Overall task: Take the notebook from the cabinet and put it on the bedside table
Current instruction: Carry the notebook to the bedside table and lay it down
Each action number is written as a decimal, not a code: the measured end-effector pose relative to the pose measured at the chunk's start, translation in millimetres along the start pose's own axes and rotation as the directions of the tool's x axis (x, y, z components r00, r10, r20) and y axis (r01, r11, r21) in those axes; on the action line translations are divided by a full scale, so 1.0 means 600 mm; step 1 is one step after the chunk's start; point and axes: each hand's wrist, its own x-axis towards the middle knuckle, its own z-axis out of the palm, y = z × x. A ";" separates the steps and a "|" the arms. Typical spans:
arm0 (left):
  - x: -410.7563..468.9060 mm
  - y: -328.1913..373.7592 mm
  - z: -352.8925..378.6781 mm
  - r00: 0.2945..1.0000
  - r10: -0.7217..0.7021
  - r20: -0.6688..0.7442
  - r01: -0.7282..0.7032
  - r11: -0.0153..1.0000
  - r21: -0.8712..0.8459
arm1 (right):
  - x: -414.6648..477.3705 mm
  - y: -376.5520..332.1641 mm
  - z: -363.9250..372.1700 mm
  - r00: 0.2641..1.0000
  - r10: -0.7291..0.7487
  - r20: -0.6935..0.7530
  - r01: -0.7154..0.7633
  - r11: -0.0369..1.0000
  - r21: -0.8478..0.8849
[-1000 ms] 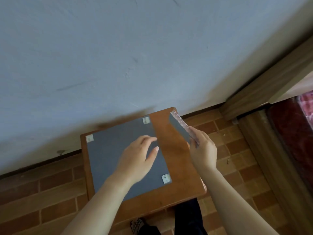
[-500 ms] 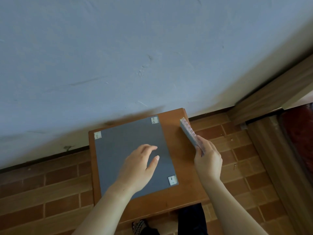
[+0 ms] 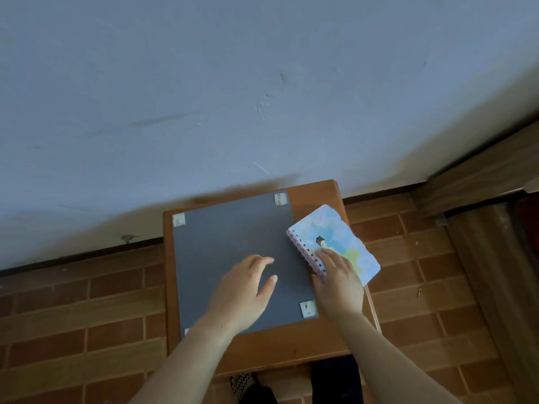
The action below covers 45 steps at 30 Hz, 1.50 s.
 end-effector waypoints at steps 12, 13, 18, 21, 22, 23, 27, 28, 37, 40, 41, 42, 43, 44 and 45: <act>0.070 0.011 0.055 0.998 0.046 0.051 -0.047 0.999 0.019 | 0.104 0.089 -0.055 0.922 -0.244 0.300 0.305 0.936 -0.176; 0.077 0.017 0.060 0.997 0.057 0.051 -0.058 0.998 0.016 | 0.109 0.097 -0.062 0.910 -0.254 0.328 0.331 0.921 -0.206; 0.109 0.041 0.086 0.994 0.097 0.060 -0.099 0.994 0.037 | 0.118 0.126 -0.072 0.893 -0.215 0.397 0.354 0.878 -0.322; 0.123 0.047 0.098 0.992 0.104 0.069 -0.109 0.991 0.077 | 0.103 0.110 -0.049 0.930 -0.164 0.328 0.272 0.909 -0.317; 0.127 0.049 0.101 0.992 0.102 0.072 -0.109 0.989 0.097 | 0.099 0.099 -0.037 0.949 -0.125 0.290 0.218 0.925 -0.312; 0.131 0.049 0.102 0.992 0.100 0.071 -0.107 0.987 0.118 | 0.095 0.088 -0.025 0.964 -0.083 0.254 0.161 0.938 -0.306; 0.146 0.045 0.104 0.994 0.093 0.056 -0.102 0.976 0.192 | 0.094 0.066 -0.003 0.978 0.000 0.206 0.060 0.957 -0.283; 0.150 0.043 0.104 0.994 0.098 0.058 -0.108 0.972 0.209 | 0.094 0.069 -0.007 0.978 -0.011 0.209 0.070 0.959 -0.275; 0.158 0.051 0.140 0.975 0.186 0.123 -0.214 0.933 0.289 | 0.081 0.129 -0.061 0.869 -0.210 0.447 0.347 0.904 -0.250; 0.160 0.057 0.147 0.971 0.204 0.122 -0.232 0.925 0.300 | 0.083 0.130 -0.065 0.862 -0.220 0.457 0.372 0.887 -0.273; 0.160 0.057 0.150 0.969 0.207 0.132 -0.239 0.921 0.307 | 0.084 0.129 -0.066 0.863 -0.223 0.453 0.372 0.887 -0.274; 0.161 0.056 0.153 0.967 0.206 0.151 -0.244 0.917 0.316 | 0.085 0.128 -0.066 0.865 -0.224 0.450 0.370 0.889 -0.268; 0.161 0.054 0.157 0.964 0.201 0.175 -0.249 0.911 0.329 | 0.086 0.128 -0.066 0.866 -0.225 0.447 0.367 0.892 -0.263; 0.161 0.051 0.160 0.961 0.194 0.197 -0.253 0.903 0.346 | 0.089 0.127 -0.066 0.867 -0.225 0.445 0.366 0.894 -0.259; 0.161 0.047 0.163 0.959 0.187 0.213 -0.255 0.896 0.364 | 0.092 0.126 -0.066 0.867 -0.227 0.445 0.365 0.896 -0.254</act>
